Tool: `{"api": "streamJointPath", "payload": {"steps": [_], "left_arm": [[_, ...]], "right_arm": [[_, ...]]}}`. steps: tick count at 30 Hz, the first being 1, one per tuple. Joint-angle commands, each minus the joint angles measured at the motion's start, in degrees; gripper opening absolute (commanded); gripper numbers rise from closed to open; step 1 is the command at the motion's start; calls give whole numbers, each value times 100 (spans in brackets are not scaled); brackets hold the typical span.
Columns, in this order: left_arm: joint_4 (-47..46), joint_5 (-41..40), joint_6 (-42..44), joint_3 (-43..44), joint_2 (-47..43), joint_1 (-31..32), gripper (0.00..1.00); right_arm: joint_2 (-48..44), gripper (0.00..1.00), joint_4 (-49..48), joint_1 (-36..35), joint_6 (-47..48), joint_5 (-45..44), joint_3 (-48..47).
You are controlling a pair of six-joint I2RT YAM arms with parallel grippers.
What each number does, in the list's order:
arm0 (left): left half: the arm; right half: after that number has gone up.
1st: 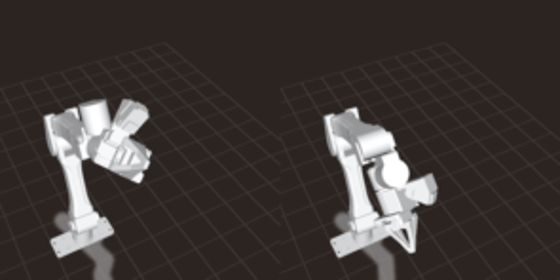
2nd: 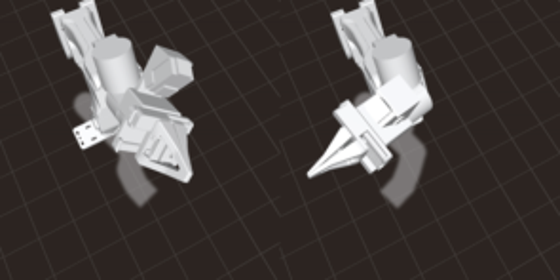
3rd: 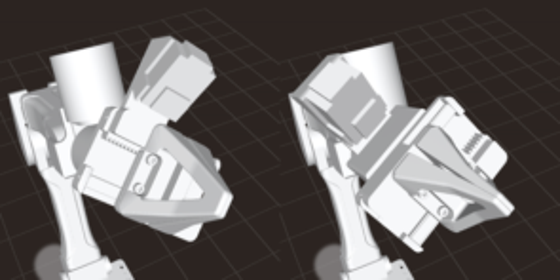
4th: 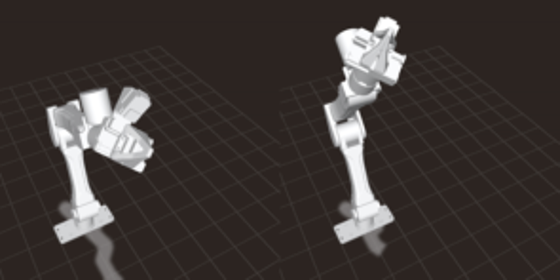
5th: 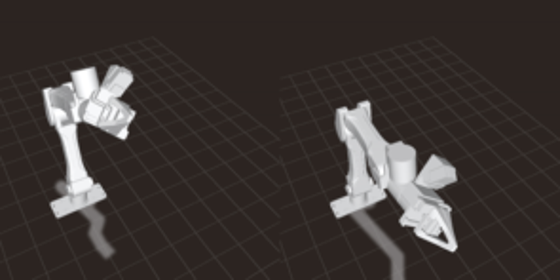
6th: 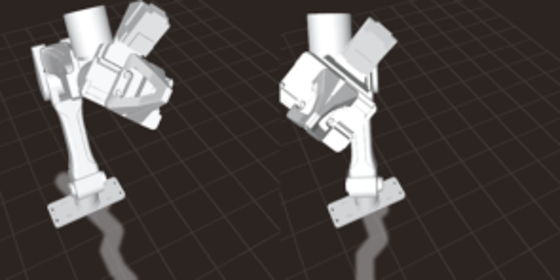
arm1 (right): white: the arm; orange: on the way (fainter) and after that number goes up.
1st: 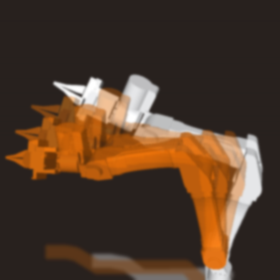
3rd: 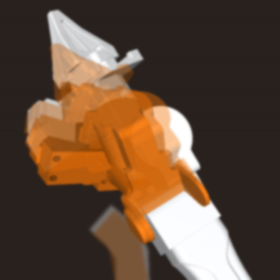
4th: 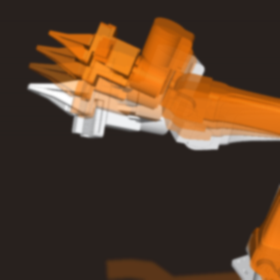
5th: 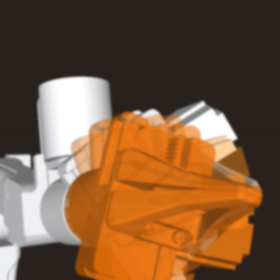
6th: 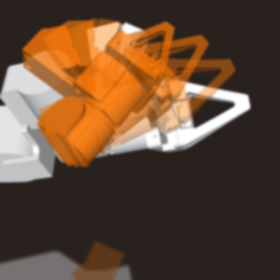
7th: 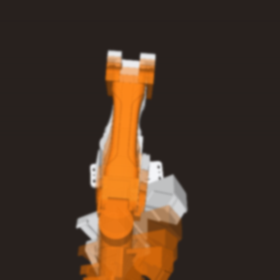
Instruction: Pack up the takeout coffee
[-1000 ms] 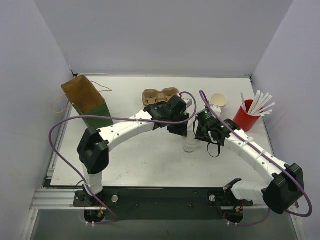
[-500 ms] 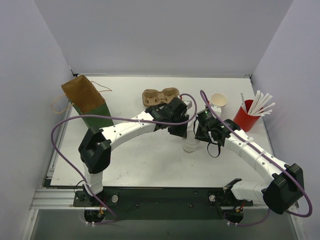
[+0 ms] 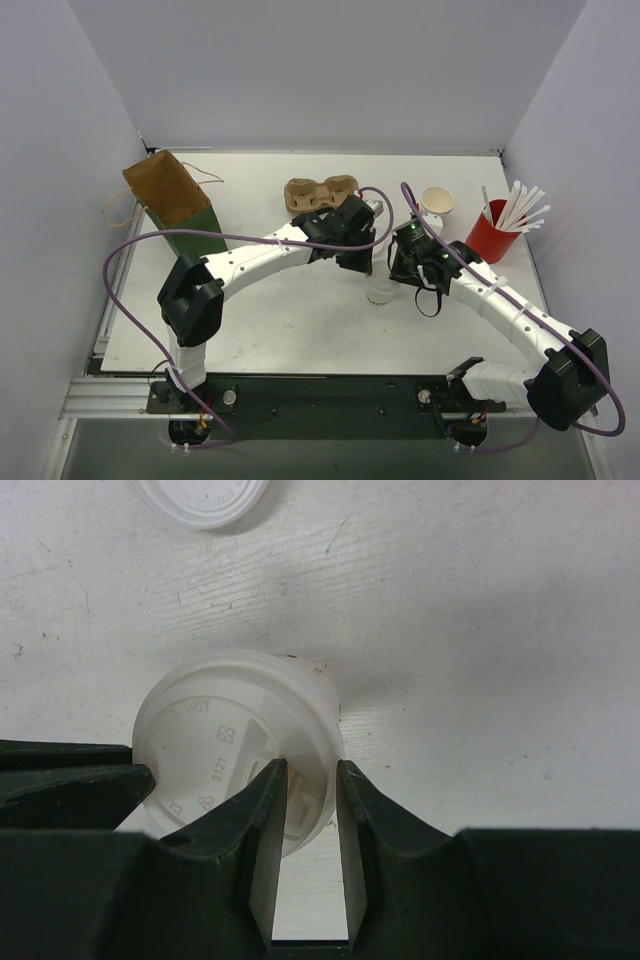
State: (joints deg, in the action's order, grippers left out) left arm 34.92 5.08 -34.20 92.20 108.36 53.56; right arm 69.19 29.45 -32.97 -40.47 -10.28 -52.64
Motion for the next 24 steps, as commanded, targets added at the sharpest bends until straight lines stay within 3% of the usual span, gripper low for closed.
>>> {"api": "streamJointPath", "payload": {"steps": [1,24], "left_arm": [[50,-227,36,-203,212,67,19],[-222,-464,-96,-1020,177,172,19]], "right_arm": [[-46,22,52,28,-93,61,184],[-90,22,-62,28,-181,88,422]]}}
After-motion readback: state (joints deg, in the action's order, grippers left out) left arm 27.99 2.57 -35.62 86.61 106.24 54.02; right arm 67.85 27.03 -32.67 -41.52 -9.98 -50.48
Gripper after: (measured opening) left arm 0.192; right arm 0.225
